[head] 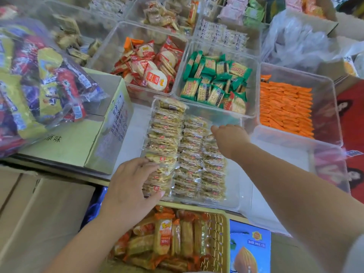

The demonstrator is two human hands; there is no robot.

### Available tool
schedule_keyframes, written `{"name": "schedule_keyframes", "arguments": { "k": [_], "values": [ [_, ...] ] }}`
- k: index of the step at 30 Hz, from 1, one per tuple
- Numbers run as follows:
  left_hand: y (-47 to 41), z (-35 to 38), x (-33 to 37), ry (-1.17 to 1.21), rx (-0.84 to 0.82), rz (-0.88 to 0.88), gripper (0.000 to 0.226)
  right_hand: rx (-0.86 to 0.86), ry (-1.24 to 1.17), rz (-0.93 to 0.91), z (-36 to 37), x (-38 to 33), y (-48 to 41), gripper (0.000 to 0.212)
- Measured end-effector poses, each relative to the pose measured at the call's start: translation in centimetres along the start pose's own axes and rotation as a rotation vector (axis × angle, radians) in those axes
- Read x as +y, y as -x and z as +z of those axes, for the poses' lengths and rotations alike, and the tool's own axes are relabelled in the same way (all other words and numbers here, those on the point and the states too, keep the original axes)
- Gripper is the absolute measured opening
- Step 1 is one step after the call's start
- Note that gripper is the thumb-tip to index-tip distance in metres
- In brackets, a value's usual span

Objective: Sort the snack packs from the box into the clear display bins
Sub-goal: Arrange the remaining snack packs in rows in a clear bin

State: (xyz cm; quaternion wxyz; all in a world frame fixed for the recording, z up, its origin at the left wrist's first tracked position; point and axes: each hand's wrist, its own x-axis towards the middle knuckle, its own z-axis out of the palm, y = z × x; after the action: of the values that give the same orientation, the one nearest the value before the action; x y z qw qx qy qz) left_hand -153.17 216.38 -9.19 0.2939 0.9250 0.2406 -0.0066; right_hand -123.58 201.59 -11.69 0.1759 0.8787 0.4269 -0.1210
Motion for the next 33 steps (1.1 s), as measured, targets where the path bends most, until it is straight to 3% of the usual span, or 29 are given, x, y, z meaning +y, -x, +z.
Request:
{"name": "schedule_keyframes", "arguments": {
  "k": [4, 6, 10, 18, 27, 30, 33],
  "values": [
    [0.1, -0.3, -0.9, 0.088, -0.087, -0.017, 0.072, -0.138, -0.151, 0.090, 2.4, -0.6, -1.3, 0.021],
    [0.2, -0.3, -1.0, 0.114, -0.086, -0.027, 0.070, -0.178, -0.222, 0.123, 2.9, -0.9, -2.1, 0.023],
    [-0.3, -0.4, -0.8, 0.109, -0.089, -0.027, 0.065, -0.226, -0.274, 0.115, 3.1, -0.8, -3.6, 0.007],
    [-2.8, -0.6, 0.0, 0.023, -0.091, -0.099, 0.082, -0.279, -0.322, 0.083, 3.5, -1.0, -3.6, 0.032],
    [-3.7, 1.0, -0.1, 0.017, -0.107, -0.118, 0.102, -0.064, -0.520, 0.319, 4.7, -2.3, -2.6, 0.047],
    [-3.8, 1.4, -0.4, 0.017, -0.081, -0.133, 0.108, 0.036, -0.458, 0.312, 4.7, -2.2, -2.1, 0.030],
    [-3.9, 1.9, -0.7, 0.030, -0.078, -0.176, 0.116, -0.076, -0.390, 0.252, 4.3, -1.8, -2.1, 0.024]
  ]
}}
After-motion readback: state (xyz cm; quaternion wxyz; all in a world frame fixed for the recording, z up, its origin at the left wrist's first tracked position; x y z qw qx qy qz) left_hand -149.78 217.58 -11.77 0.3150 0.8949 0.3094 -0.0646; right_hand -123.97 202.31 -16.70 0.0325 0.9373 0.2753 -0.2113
